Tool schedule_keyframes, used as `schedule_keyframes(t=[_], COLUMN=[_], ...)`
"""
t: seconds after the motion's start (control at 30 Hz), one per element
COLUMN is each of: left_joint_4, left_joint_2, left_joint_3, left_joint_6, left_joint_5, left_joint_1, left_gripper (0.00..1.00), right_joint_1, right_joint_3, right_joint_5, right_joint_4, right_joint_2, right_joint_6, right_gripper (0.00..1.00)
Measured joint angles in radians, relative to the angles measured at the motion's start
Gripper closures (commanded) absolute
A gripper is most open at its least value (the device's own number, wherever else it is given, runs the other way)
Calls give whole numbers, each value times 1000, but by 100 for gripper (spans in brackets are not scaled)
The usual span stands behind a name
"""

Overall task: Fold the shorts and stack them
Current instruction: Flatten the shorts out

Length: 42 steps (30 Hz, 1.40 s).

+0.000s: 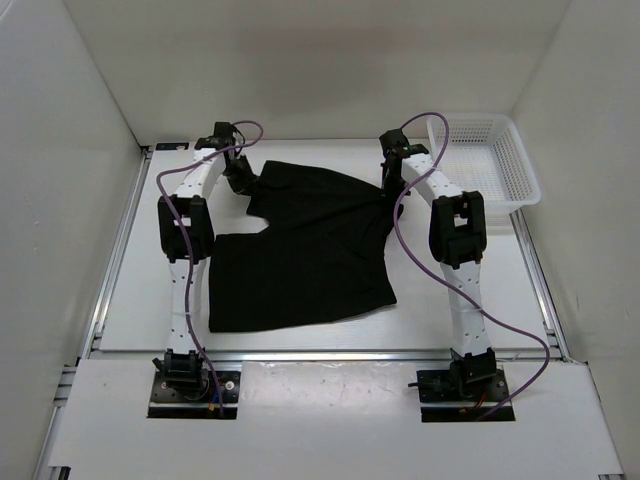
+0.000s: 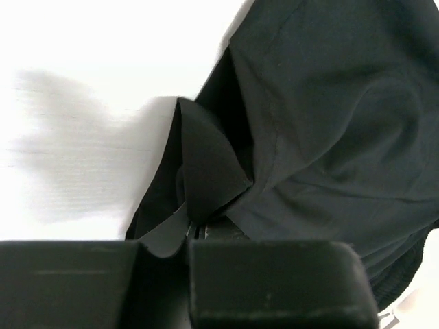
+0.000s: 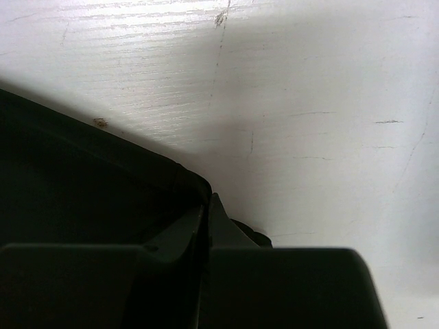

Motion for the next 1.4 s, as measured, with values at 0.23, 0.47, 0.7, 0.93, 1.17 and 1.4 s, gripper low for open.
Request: schedule_keyframes(t=[0.23, 0.47, 0.7, 0.93, 1.17, 1.4], left_joint_4=[12, 39, 52, 42, 12, -57], left_joint_2=[-143, -422, -428, -397, -127, 18], left_joint_3=[-175, -437, -449, -319, 64, 25], left_joint_6=[-15, -159, -215, -181, -100, -63], left_joint_5=[-45, -60, -1, -14, 15, 29], left_joint_1=[-25, -182, -259, -129, -83, -92], left_gripper=[90, 78, 63, 83, 33, 23], right_joint_1=[0, 0, 0, 0, 0, 0], right_joint_3=[-5, -10, -30, -37, -51, -54], right_joint_5=[0, 0, 0, 0, -1, -1], right_joint_4=[0, 1, 4, 4, 3, 4], right_joint_2=[-2, -4, -15, -22, -30, -31], right_joint_6=[1, 4, 5, 4, 5, 4], right_gripper=[100, 100, 100, 100, 100, 100])
